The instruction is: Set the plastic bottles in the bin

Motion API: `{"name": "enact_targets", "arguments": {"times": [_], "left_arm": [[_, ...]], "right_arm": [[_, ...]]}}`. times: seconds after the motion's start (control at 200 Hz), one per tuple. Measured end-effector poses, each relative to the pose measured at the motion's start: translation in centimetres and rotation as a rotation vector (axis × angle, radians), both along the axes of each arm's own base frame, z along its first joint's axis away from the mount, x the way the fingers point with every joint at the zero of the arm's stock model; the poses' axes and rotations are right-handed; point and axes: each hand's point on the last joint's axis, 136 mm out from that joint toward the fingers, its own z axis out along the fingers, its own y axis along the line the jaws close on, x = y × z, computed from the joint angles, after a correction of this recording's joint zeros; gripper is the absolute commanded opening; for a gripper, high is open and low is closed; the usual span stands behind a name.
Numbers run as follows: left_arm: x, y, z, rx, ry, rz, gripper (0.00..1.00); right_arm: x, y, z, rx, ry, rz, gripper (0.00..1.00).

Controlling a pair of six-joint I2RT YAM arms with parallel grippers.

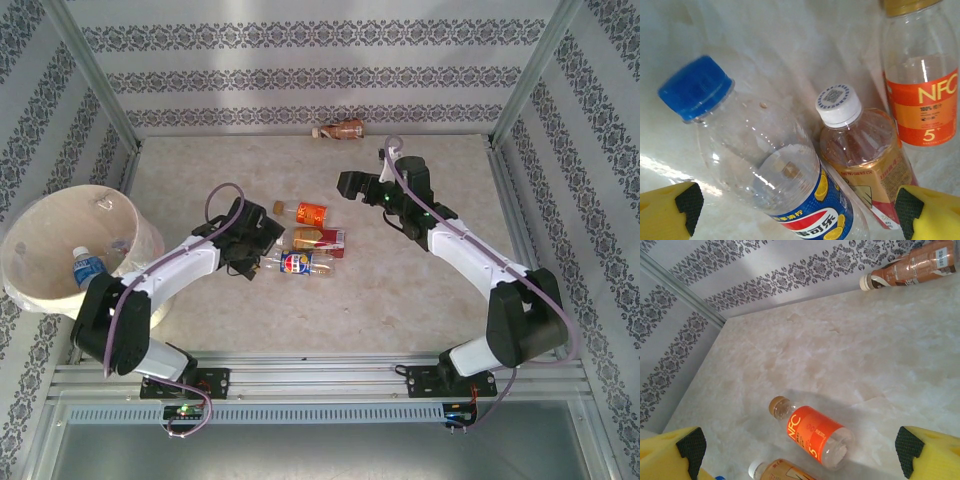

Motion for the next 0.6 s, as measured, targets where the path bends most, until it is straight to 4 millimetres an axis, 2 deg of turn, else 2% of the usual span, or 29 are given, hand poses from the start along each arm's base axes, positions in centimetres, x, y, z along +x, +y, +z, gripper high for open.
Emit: {"name": "enact_targets", "arguments": {"times": [0.17,0.29,0.405,0.6], "left_arm": [[-0.3,-0.9,-1.1,-0.023,0.037,0.037,1.00],[-0.8,-1.1,-2.5,-0.021,0.077,0.055,0.96],[-1.0,-1.2,-4.0,-0.001,0.110,0.068,0.92],[-0.7,-1.0,-5.2,0.001,0.092,0.113,0.85]], "right_arm": [[-0.5,-0.6,0.9,-0.033,-0.031,-0.005,0.98],[-0.9,-1.0,1.6,-0.046,-0.056,-0.013,0.98],[-1.0,-1.1,1.6,-0.058,-0.060,-0.015,0.98],[-1.1,-1.2,1.3,-0.069,-0.054,-0.015,0.98]]}}
